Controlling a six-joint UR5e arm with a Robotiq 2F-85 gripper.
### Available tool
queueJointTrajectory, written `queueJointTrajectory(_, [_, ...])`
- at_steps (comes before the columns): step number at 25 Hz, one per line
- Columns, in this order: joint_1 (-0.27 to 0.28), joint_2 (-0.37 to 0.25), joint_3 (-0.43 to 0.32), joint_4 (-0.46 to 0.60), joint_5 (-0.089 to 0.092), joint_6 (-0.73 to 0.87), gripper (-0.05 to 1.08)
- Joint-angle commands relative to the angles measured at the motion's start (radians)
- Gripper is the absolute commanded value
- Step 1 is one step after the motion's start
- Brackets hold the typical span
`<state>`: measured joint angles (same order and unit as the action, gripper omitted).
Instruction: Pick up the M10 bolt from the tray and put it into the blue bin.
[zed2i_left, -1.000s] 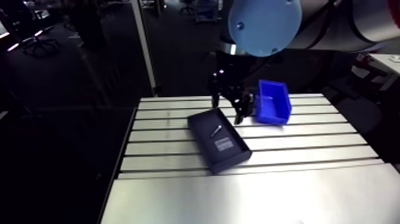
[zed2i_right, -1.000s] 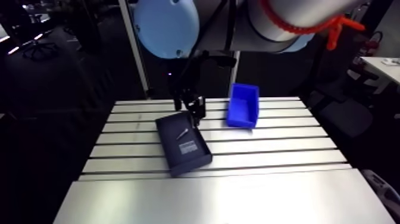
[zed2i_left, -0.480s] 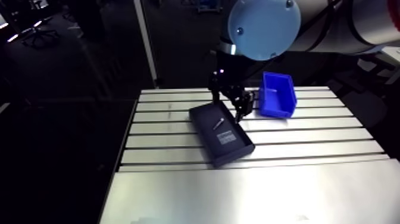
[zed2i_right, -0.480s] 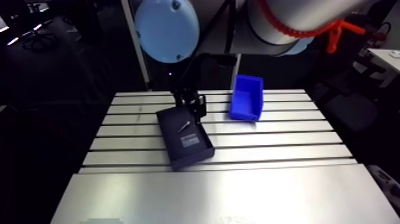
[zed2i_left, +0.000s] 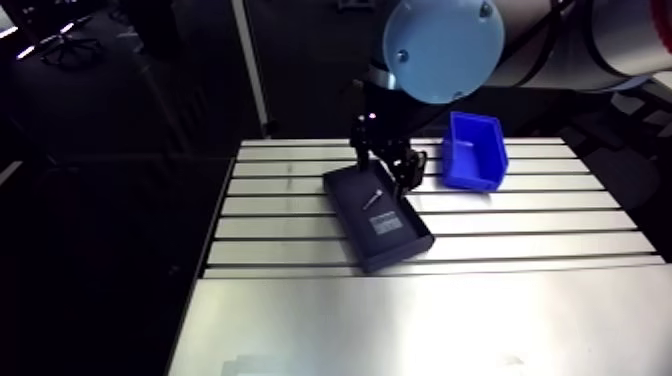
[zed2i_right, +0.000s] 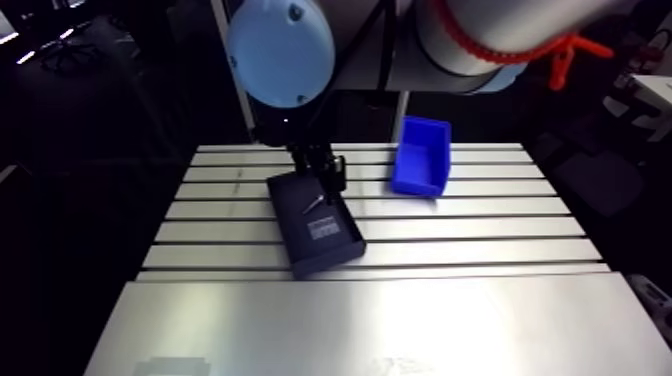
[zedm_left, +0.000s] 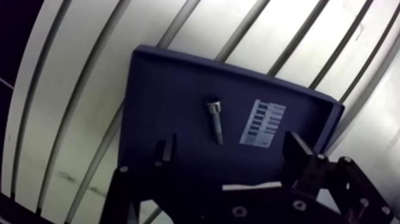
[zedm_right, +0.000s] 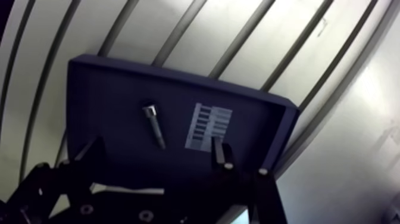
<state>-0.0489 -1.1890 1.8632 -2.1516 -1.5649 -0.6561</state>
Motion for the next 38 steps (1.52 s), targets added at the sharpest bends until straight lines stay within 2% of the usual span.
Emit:
queueJointTrajectory(1, [0.003, 0.01, 0.004, -0.008, 0.001, 0.001, 0.13])
queueJointTrajectory(12, [0.004, 0.026, 0.009, -0.031, 0.001, 0.001, 0.31])
queueJointTrajectory(19, [0.004, 0.035, 0.012, -0.038, 0.001, 0.001, 0.35])
queueJointTrajectory(31, [0.006, 0.047, 0.015, -0.057, 0.001, -0.003, 0.49])
queueJointTrajectory(38, [0.006, 0.059, 0.017, -0.058, 0.003, -0.006, 0.51])
